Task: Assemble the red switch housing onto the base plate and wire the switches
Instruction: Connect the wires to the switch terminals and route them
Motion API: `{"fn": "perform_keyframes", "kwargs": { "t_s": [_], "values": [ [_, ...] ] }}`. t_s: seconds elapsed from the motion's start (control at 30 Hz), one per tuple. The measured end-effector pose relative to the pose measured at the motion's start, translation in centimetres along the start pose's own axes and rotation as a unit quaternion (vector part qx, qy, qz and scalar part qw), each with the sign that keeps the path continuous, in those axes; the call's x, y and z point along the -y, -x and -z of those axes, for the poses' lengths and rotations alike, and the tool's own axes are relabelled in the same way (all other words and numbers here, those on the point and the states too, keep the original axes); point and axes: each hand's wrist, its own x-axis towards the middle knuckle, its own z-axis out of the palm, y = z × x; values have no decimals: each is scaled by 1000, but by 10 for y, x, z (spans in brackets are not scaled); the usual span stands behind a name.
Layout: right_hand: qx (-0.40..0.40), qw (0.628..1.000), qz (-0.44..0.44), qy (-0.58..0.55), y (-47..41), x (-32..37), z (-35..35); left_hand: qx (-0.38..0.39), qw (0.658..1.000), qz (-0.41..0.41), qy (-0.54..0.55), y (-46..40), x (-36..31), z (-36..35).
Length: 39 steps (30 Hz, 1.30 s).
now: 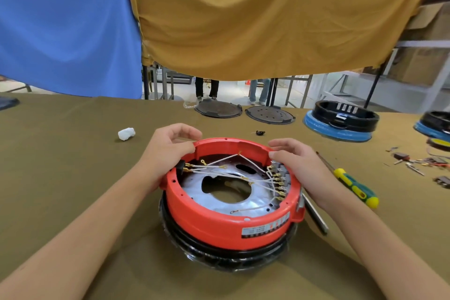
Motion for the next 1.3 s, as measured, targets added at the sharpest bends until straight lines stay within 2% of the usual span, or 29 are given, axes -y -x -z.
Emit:
{"fn": "perform_keyframes", "kwargs": {
  "t_s": [0.13, 0.2, 0.27, 0.33, 0.43, 0.53, 0.7, 0.83, 0.93, 1.1, 1.2, 1.3],
  "values": [
    [-28, 1000, 6, -5, -3, -1, 1, -18, 1000, 8, 0, -3, 3, 4],
    [-123, 992, -1, -24, -15, -8, 11, -26, 1000, 14, 2, -3, 4, 5],
    [-229, 973, -18, 6, -27, -19, 28, -34, 999, 19, 6, -4, 5, 5],
    [-268, 959, -44, 83, -37, -35, 45, -39, 999, 21, 7, -3, 5, 5],
    [-203, 943, -87, 248, -56, -51, 52, -41, 999, 23, 5, -2, 2, 3],
    [-175, 910, -57, 372, -73, -55, 41, -34, 999, 19, -4, -1, 0, 0],
    [-135, 877, -74, 455, -83, -64, 34, -24, 999, 19, -16, -1, -1, -2],
    [-135, 875, -74, 460, -86, -64, 37, -4, 1000, 18, -19, -1, -3, -5],
    [-152, 897, -88, 405, -85, -65, 38, 10, 1000, 18, -21, 2, -6, -6],
    [-261, 951, -32, 165, -82, -59, 49, 12, 996, 5, -87, 1, -4, -4],
    [-315, 949, -11, -21, -78, -50, 56, 21, 994, 1, -110, 2, -6, -4],
    [-274, 940, -13, -201, -70, -43, 56, 18, 988, -12, -151, 6, -10, -8]
  ]
}}
